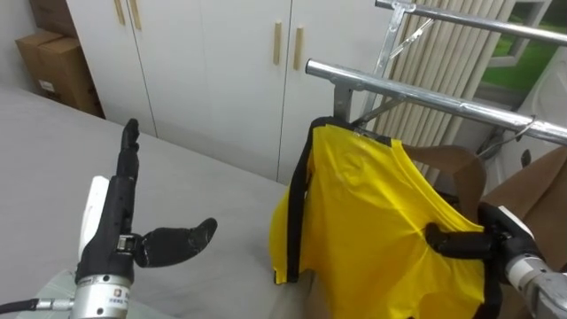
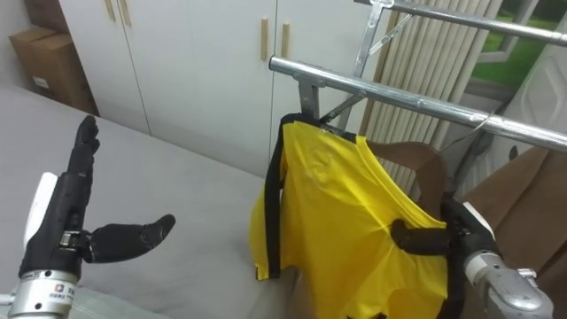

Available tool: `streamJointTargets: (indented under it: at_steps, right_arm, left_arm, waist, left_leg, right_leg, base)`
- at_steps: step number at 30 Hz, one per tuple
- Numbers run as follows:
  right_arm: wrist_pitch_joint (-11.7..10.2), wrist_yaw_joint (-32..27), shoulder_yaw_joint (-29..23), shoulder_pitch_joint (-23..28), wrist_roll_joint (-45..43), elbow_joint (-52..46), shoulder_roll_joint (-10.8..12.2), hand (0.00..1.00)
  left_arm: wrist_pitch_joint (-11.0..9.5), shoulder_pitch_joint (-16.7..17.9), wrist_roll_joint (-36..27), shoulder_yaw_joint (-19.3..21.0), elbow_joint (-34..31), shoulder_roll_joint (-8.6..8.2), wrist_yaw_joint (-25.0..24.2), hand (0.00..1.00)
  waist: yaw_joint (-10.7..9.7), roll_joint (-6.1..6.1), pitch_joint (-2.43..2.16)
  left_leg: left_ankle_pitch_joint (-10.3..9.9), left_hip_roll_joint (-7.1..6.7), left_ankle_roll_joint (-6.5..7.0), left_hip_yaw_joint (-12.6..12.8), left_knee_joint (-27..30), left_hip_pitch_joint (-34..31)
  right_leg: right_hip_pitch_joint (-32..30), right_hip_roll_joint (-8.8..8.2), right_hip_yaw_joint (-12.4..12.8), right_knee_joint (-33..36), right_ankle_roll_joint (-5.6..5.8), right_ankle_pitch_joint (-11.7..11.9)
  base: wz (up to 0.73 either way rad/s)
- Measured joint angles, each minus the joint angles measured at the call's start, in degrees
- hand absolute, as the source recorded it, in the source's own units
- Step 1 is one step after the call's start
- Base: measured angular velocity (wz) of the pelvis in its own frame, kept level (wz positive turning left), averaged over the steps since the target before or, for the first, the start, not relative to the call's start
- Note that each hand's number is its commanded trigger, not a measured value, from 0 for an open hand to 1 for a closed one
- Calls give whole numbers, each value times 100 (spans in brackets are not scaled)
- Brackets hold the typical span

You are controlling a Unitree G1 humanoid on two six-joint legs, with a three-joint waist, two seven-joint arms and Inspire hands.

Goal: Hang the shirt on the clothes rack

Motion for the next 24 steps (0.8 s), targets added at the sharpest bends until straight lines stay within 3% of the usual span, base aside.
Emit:
streamJointTargets:
  at_steps: [20,21,22,23,24]
  right_arm:
    - [5,-13,0,0,-25,-1,0,100]
    - [6,-14,0,0,-25,-1,0,80]
    - [7,-14,0,0,-25,-2,0,53]
    - [7,-14,0,0,-25,-1,0,4]
    - [8,-15,0,0,-25,-1,0,0]
  left_arm:
    - [2,0,1,0,0,0,-15,0]
    - [2,0,1,0,0,0,-15,0]
    - [2,0,1,0,0,0,-16,0]
    - [3,0,1,0,0,0,-16,0]
    - [3,0,1,0,0,0,-17,0]
  waist:
    - [0,1,-1]
    - [0,1,-1]
    - [0,1,-1]
    - [0,1,-1]
    - [0,2,-1]
  left_leg:
    - [0,0,0,0,0,4]
    - [0,0,0,0,0,4]
    - [0,0,0,0,0,4]
    - [0,0,0,0,0,4]
    - [0,0,0,0,0,5]
  right_leg:
    - [0,0,-4,8,0,0]
    - [0,1,-4,8,0,0]
    - [0,1,-5,8,0,0]
    - [0,0,-4,8,0,0]
    - [1,0,-5,9,0,0]
  base:
    - [0]
    - [0]
    - [0]
    - [0]
    - [0]
